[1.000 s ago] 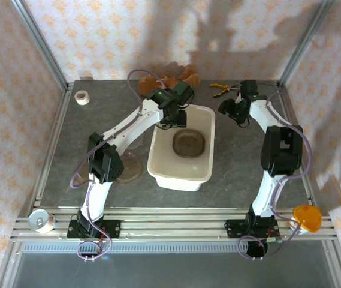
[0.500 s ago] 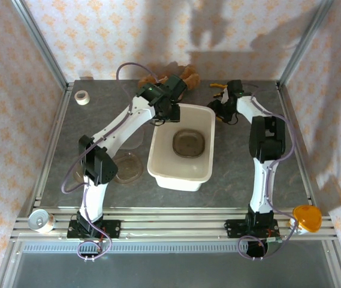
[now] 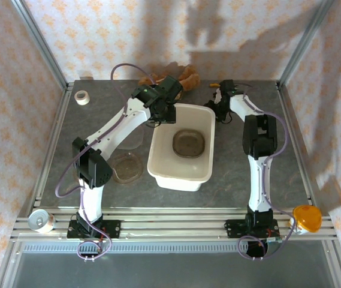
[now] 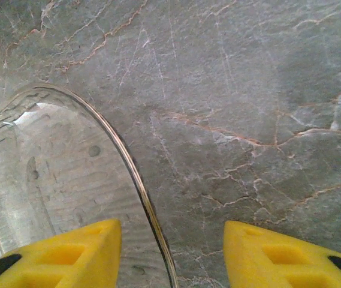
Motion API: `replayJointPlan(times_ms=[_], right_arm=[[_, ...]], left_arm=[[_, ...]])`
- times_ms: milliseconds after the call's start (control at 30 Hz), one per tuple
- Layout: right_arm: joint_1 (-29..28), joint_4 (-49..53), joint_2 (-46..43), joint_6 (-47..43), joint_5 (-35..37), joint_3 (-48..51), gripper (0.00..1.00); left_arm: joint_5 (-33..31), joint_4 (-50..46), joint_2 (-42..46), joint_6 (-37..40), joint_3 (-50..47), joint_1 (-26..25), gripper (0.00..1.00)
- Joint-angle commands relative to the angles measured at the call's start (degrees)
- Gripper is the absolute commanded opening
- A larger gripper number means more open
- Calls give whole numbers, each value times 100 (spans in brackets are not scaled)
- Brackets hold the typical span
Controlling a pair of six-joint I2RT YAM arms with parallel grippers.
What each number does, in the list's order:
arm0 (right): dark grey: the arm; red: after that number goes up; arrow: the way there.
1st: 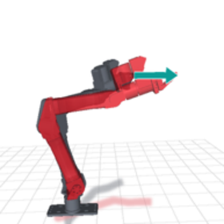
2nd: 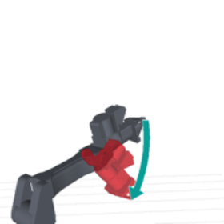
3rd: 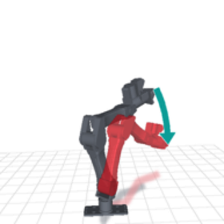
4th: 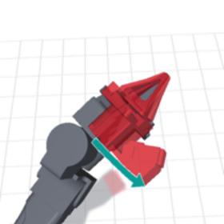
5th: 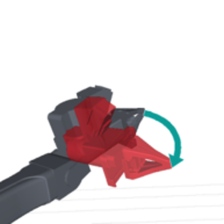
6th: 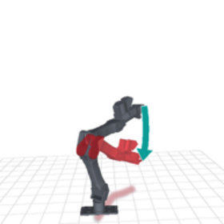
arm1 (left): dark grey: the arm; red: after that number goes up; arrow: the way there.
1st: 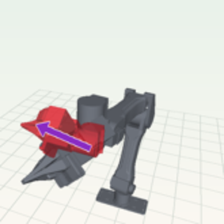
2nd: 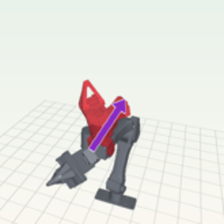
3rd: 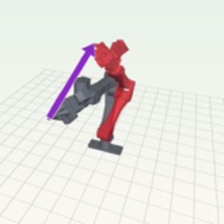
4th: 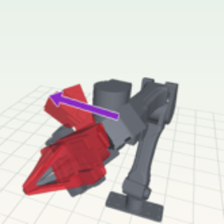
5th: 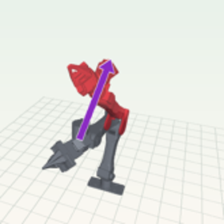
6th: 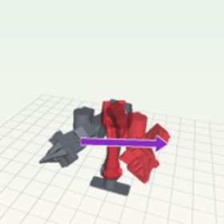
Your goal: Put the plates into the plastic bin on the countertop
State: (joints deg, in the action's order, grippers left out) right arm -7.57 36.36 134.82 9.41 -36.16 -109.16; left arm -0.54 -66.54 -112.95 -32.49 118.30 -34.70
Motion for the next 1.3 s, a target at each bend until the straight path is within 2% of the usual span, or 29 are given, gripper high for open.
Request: replayJointPlan(times_ms=[0,467,633,967,1267], right_arm=[[-208,127,302,-226,-72,-199,44],[-237,54,408,-193,-451,-334,20],[-223,59,334,-163,-281,-252,10],[-133,-225,-132,-190,101,286,2],[131,-691,-988,-239,252,1227,0]], left_arm=[[-225,79,288,85,-107,82,49],[-181,493,736,-12,-820,190,49],[-172,518,836,14,-911,230,49],[-76,502,844,-20,-879,244,49],[-124,304,792,-7,-657,242,49]])
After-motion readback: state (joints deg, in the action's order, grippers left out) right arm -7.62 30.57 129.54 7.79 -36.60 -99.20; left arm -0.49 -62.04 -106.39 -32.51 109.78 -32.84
